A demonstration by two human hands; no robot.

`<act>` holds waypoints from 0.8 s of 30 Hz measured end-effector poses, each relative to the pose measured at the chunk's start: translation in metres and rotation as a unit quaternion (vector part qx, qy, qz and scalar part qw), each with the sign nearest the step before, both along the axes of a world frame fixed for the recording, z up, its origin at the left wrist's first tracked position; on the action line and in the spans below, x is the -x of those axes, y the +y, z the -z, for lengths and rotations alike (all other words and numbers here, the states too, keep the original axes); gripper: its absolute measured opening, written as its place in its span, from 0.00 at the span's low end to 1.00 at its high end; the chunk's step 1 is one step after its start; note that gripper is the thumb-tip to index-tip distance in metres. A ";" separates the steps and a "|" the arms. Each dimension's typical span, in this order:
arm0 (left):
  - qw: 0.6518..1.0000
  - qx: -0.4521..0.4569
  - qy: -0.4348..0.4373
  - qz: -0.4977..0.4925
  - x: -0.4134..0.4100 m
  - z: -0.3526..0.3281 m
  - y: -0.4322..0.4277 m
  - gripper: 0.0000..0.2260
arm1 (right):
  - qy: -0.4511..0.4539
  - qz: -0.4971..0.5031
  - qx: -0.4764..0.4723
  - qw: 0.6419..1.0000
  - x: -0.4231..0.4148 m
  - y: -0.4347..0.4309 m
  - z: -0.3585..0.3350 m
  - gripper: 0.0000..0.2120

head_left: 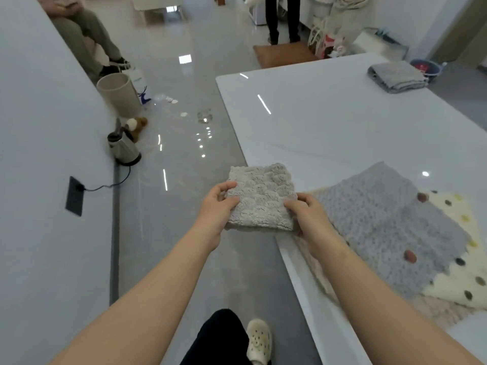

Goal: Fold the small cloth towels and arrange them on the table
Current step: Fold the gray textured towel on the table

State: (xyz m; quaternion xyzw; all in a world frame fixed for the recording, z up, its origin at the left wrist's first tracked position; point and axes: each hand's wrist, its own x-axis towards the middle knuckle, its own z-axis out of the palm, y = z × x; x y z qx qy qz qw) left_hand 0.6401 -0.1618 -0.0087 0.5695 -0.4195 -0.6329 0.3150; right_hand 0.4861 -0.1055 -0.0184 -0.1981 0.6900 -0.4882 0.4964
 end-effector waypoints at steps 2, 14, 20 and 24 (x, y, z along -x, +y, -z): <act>1.000 0.000 -0.009 0.014 0.014 0.006 -0.033 0.13 | -0.004 0.004 -0.006 1.000 0.013 -0.026 0.000 0.11; 0.995 -0.055 -0.014 0.083 0.075 0.033 -0.212 0.13 | 0.014 0.109 -0.043 0.993 0.063 -0.184 0.019 0.19; 0.994 0.021 -0.008 0.109 0.094 0.021 -0.260 0.15 | 0.034 0.149 -0.039 0.988 0.074 -0.232 0.023 0.18; 0.990 0.097 0.002 0.101 0.102 0.006 -0.283 0.17 | 0.049 0.163 0.006 0.985 0.079 -0.259 0.019 0.14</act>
